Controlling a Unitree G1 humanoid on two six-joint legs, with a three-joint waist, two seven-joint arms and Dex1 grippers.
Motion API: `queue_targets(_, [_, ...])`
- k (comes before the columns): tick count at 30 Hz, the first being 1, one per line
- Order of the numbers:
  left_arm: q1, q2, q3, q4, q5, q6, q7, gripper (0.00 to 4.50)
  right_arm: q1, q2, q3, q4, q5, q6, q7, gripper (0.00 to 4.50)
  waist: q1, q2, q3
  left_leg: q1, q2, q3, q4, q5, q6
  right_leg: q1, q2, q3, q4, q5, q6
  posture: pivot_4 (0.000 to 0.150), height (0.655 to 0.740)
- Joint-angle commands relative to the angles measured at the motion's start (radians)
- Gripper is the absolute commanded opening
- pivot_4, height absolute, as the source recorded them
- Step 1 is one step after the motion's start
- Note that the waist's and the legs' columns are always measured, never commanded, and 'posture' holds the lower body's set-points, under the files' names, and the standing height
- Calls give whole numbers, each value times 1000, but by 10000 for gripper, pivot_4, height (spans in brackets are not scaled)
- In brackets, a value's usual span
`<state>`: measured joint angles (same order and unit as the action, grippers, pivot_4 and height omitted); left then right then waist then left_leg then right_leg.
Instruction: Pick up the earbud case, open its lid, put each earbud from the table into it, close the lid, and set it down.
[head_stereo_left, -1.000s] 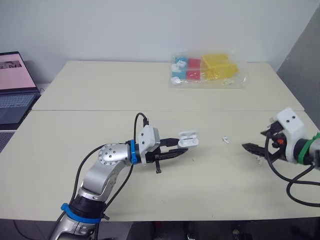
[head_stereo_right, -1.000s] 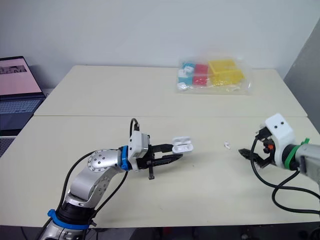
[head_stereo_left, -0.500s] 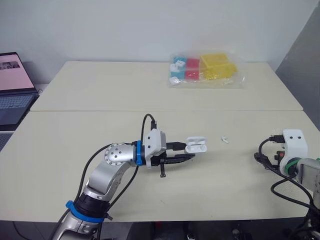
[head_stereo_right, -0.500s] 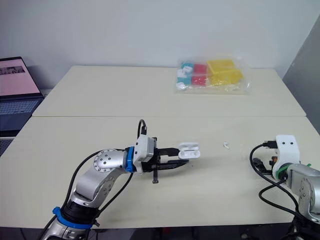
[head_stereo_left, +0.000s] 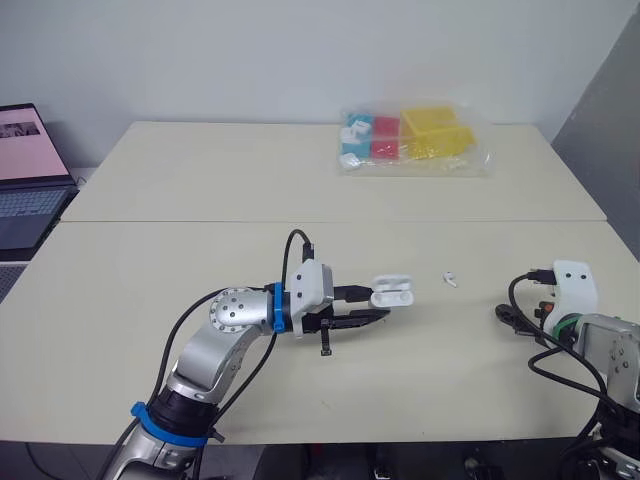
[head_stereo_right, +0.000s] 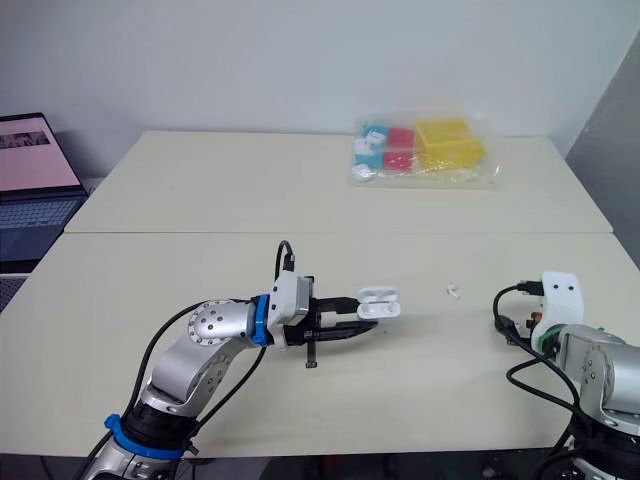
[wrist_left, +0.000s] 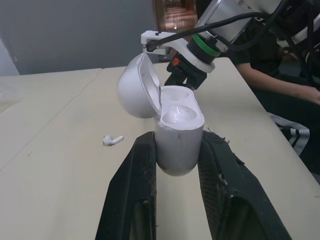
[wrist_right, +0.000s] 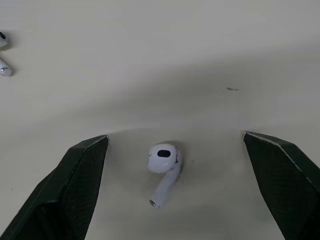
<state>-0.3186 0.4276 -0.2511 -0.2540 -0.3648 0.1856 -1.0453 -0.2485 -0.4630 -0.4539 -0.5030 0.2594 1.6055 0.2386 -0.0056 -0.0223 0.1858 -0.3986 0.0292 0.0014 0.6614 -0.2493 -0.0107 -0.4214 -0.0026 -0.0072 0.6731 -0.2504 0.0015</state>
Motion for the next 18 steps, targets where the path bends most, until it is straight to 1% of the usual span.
queue_targets(1, [-1,1,1,-44,1,-19,8,7837,14,7,-22,-13,7,9,-6,45000,0,0,0,0,0,0,0,0,0,0,0,0,0,0,0,1500,7400])
queue_targets(3, [-1,1,0,-46,2,-19,10,7837,19,8,-15,-15,7,9,-5,45000,0,0,0,0,0,0,0,0,0,0,0,0,0,0,0,1500,7400])
queue_targets(6, [-2,2,1,-43,3,-18,11,7837,22,3,-15,-12,6,9,0,39359,0,0,0,0,0,0,0,0,0,0,0,0,0,0,0,1500,7400])
queue_targets(10, [0,4,2,-40,9,-21,9,7837,23,1,-21,-8,6,9,1,25888,0,0,0,0,0,0,0,0,0,0,0,0,0,0,0,1500,7400])
queue_targets(12, [1,3,2,-41,11,-20,10,7837,26,4,-25,-7,11,9,2,17859,0,0,0,0,0,0,0,0,0,0,0,0,0,0,0,1500,7400])
queue_targets(16, [5,6,2,-45,12,-18,11,7837,21,6,-35,-5,22,9,1,4257,0,0,0,0,0,0,0,0,0,0,0,0,0,0,0,1500,7400])
queue_targets(18, [6,6,2,-45,13,-18,12,7837,13,0,-38,-1,27,9,1,4203,0,0,0,0,0,0,0,0,0,0,0,0,0,0,0,1500,7400])
